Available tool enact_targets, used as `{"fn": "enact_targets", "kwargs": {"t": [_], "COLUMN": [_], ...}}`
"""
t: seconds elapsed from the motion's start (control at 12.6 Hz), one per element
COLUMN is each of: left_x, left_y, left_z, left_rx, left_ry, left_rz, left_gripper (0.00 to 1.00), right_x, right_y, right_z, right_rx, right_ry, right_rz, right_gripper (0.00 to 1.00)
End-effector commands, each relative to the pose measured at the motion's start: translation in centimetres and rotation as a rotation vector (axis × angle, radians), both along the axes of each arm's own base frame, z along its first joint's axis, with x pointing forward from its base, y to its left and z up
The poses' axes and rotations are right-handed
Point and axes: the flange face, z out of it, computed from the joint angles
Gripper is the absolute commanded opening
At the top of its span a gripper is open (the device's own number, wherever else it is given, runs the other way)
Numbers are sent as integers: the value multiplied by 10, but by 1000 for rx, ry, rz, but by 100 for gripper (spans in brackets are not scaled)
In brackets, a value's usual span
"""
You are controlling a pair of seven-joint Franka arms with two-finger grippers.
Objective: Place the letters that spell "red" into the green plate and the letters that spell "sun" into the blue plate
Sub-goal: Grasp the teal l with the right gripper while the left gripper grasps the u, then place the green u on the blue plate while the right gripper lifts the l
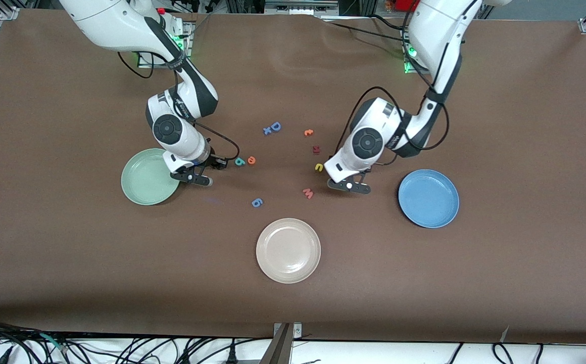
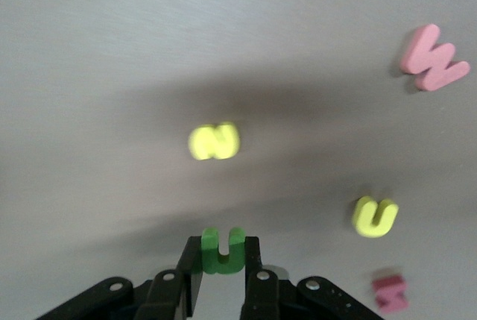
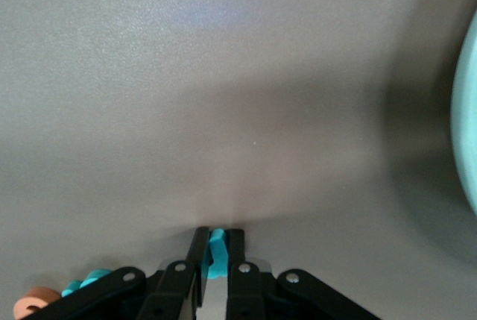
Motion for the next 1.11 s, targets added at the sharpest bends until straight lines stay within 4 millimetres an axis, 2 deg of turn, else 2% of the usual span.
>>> {"fn": "enact_targets", "kwargs": {"t": [0.0, 0.08, 0.24, 0.4, 0.48, 0.55, 0.63, 0.71, 0.79, 0.95, 1.03], "left_x": [18, 27, 47, 56, 57, 60, 63, 63, 63, 64, 61], "left_y": [45, 64, 105, 127, 133, 149, 164, 165, 165, 162, 151], "left_z": [43, 57, 60, 66, 62, 46, 40, 37, 38, 40, 42], "left_rx": [6, 29, 102, 154, 154, 150, 146, 143, 143, 140, 134], "left_ry": [24, 0, -37, -65, -53, -22, -6, 0, -2, -8, -12], "left_rz": [-58, -94, -138, -184, -217, -246, -252, -261, -258, -260, -255], "left_gripper": [21, 21, 21, 21, 20, 20, 21, 35, 99, 100, 100], "right_x": [3, 7, 17, 33, 43, 53, 61, 67, 70, 77, 81], "right_y": [1, 0, -5, -14, -28, -45, -69, -92, -111, -143, -160], "right_z": [16, 31, 68, 105, 120, 134, 138, 140, 137, 124, 112], "right_rx": [-11, -22, -53, -89, -107, -113, -119, -114, -112, -109, -108], "right_ry": [8, 18, 49, 96, 122, 140, 159, 160, 166, 181, 192], "right_rz": [-4, -3, -4, -7, -2, 23, 51, 87, 114, 147, 160], "right_gripper": [9, 9, 9, 9, 9, 9, 9, 9, 9, 9, 9]}}
